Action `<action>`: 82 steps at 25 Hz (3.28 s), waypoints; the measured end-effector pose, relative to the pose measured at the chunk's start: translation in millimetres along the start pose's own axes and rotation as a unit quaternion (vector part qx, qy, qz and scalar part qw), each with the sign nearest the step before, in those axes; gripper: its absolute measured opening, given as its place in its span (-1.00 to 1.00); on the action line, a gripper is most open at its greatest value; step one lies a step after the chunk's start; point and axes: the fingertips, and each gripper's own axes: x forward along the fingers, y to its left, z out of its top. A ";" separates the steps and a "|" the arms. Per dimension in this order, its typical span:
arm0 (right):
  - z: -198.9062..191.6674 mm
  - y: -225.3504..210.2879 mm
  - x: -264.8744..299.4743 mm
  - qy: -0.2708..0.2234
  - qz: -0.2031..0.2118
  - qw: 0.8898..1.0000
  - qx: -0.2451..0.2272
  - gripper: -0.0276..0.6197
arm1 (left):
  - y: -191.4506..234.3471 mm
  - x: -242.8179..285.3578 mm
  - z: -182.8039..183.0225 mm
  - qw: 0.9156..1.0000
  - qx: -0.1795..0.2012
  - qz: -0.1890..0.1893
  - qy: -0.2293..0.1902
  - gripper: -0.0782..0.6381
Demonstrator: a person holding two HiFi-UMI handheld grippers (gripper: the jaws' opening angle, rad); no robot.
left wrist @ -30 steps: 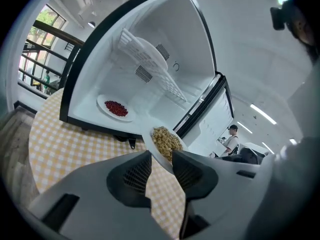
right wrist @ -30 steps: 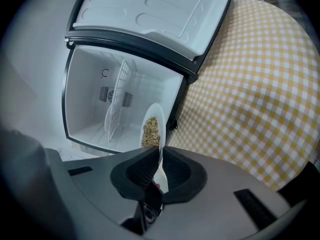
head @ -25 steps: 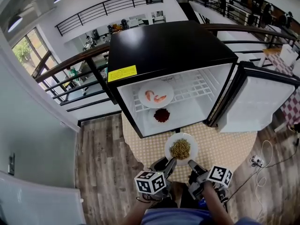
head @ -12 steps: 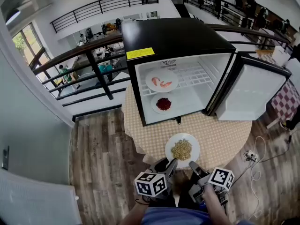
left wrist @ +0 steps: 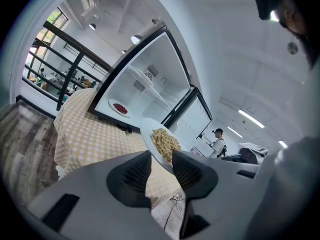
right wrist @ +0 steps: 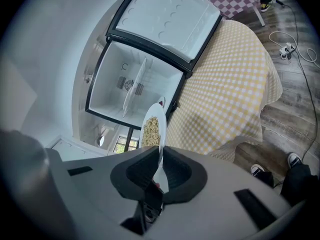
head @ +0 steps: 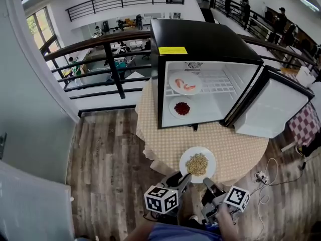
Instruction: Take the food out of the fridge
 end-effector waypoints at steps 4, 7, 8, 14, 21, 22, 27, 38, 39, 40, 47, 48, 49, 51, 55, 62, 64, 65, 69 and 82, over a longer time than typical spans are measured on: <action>7.2 2.6 -14.4 0.005 0.006 1.000 -0.008 -0.82 | -16.7 -0.4 -0.5 1.000 0.003 0.003 -0.016 -0.40; 13.6 0.2 -27.8 0.009 0.007 1.000 -0.020 -0.82 | -29.8 2.0 -5.8 1.000 0.000 0.009 -0.023 -0.40; 14.5 -1.0 -33.3 0.012 0.008 1.000 -0.024 -0.82 | -34.9 1.7 -9.2 1.000 -0.004 0.011 -0.024 -0.40; 11.7 -12.1 -70.2 0.028 0.021 0.999 -0.027 -0.82 | -66.8 -7.7 -34.2 0.999 -0.026 0.027 -0.039 -0.40; 4.5 -18.2 -123.4 0.044 0.046 0.997 -0.052 -0.82 | -116.0 -28.0 -61.0 0.996 -0.018 0.056 -0.065 -0.40; 2.2 -19.5 -131.4 0.047 0.051 0.996 -0.051 -0.82 | -123.5 -31.9 -65.5 0.996 -0.015 0.061 -0.069 -0.40; -17.7 -26.9 -173.5 0.070 0.074 0.993 -0.056 -0.82 | -157.3 -58.7 -98.1 0.992 -0.020 0.090 -0.088 -0.40; -60.9 -42.6 -229.0 0.115 0.091 0.988 -0.055 -0.82 | -195.7 -106.0 -150.8 0.984 -0.034 0.137 -0.113 -0.40; -62.9 -42.4 -230.8 0.117 0.092 0.987 -0.055 -0.82 | -196.9 -108.1 -152.5 0.983 -0.033 0.139 -0.113 -0.40; -64.1 -42.3 -232.5 0.118 0.093 0.987 -0.055 -0.82 | -198.1 -109.2 -153.6 0.983 -0.032 0.140 -0.112 -0.40; -63.3 -35.1 -236.6 0.104 0.101 0.988 -0.053 -0.82 | -204.7 -111.6 -147.3 0.985 -0.019 0.130 -0.113 -0.40; -63.9 -33.6 -236.8 0.102 0.100 0.988 -0.056 -0.82 | -205.1 -113.4 -145.5 0.985 -0.016 0.129 -0.113 -0.40; -65.2 -31.8 -237.0 0.101 0.099 0.988 -0.057 -0.82 | -205.4 -115.7 -143.6 0.985 -0.013 0.128 -0.114 -0.40; -69.7 -25.6 -236.5 0.099 0.103 0.988 -0.059 -0.81 | -205.5 -122.5 -139.1 0.985 -0.007 0.128 -0.116 -0.40; -85.8 -9.6 -233.8 0.098 0.114 0.986 -0.067 -0.81 | -201.2 -143.2 -131.0 0.985 -0.006 0.126 -0.121 -0.40; -109.9 4.8 -227.7 0.106 0.122 0.984 -0.076 -0.81 | -190.9 -171.6 -128.0 0.982 -0.015 0.132 -0.132 -0.40; -113.9 8.3 -227.3 0.105 0.122 0.984 -0.075 -0.81 | -189.5 -175.8 -127.2 0.982 -0.017 0.132 -0.133 -0.40; -115.9 10.3 -226.9 0.105 0.125 0.984 -0.075 -0.81 | -188.9 -177.9 -126.8 0.982 -0.017 0.131 -0.133 -0.40; -123.2 9.9 -225.7 0.106 0.120 0.984 -0.074 -0.81 | -185.6 -184.4 -128.0 0.982 -0.017 0.131 -0.132 -0.40; -122.1 12.7 -221.1 0.098 0.116 0.985 -0.079 -0.81 | -181.5 -182.3 -122.7 0.984 -0.003 0.127 -0.129 -0.40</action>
